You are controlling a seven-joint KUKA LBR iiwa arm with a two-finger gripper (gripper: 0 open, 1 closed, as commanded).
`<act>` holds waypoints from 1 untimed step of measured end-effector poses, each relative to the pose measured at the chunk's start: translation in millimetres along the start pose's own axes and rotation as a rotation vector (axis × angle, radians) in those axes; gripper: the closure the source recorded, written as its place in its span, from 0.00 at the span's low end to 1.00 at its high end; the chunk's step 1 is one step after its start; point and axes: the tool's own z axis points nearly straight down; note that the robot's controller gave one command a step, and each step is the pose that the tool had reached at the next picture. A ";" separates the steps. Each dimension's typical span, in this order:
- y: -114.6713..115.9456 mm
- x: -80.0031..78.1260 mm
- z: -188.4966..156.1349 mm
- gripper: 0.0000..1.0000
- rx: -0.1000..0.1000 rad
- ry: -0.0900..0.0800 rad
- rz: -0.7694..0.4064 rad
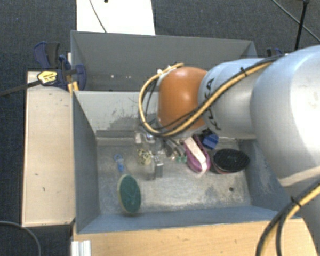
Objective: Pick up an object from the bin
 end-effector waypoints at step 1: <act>0.3 -0.3 -1.3 0.00 -0.001 0.000 0.003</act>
Offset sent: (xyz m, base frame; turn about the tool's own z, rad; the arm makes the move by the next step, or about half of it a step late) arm 0.0000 0.0000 0.0000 0.0000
